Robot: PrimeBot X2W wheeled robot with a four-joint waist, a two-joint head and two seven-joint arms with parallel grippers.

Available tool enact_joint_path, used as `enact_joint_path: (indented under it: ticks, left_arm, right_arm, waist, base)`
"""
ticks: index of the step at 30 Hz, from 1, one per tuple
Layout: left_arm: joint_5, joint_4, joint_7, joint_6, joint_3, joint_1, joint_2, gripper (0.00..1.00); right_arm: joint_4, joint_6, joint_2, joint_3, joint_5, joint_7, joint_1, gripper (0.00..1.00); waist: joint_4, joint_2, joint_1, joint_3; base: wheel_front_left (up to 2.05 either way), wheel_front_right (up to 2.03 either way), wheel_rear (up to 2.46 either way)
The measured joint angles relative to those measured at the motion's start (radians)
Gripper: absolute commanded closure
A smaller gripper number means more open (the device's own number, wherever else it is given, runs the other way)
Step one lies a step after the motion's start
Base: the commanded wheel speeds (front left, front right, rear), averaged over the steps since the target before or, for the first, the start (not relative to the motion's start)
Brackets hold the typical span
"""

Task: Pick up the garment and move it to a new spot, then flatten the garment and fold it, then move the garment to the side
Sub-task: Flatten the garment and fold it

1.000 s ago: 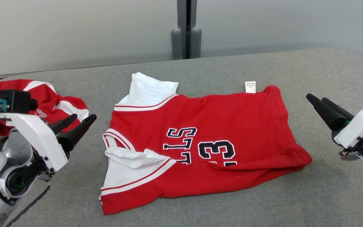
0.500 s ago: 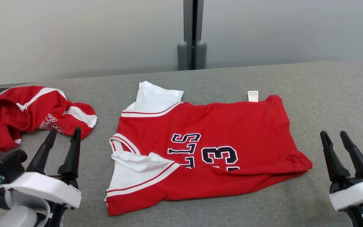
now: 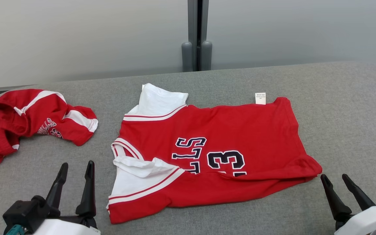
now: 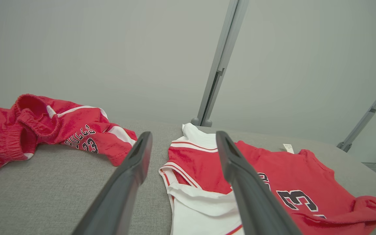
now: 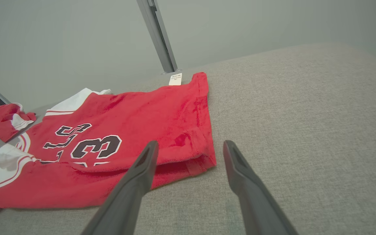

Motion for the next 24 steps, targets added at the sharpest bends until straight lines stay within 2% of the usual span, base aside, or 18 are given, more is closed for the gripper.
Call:
enact_joint_path:
  ticks: [9, 20, 24]
  left_arm:
    - [-0.014, 0.111, 0.065, -0.044, -0.041, -0.005, 0.0, 0.0]
    - [-0.033, 0.26, 0.286, -0.102, -0.151, -0.099, 0.005, 0.0]
    - [-0.053, 0.269, 0.345, -0.111, -0.171, -0.102, 0.004, 0.0]
  right_arm:
    - [0.147, 0.0, -0.011, 0.052, -0.073, 0.143, -0.136, 0.0]
    - [0.304, 0.0, -0.003, 0.127, -0.101, 0.211, -0.262, 0.0]
    - [0.324, 0.0, -0.006, 0.142, -0.092, 0.217, -0.277, 0.0]
  waist:
    - [-0.002, 0.0, 0.0, 0.044]
    - [0.021, 0.0, 0.0, 0.112]
    - [0.022, 0.0, 0.0, 0.115]
  base:
    - [0.0, 0.0, 0.0]
    - [0.0, 0.0, 0.0]
    - [0.0, 0.0, 0.0]
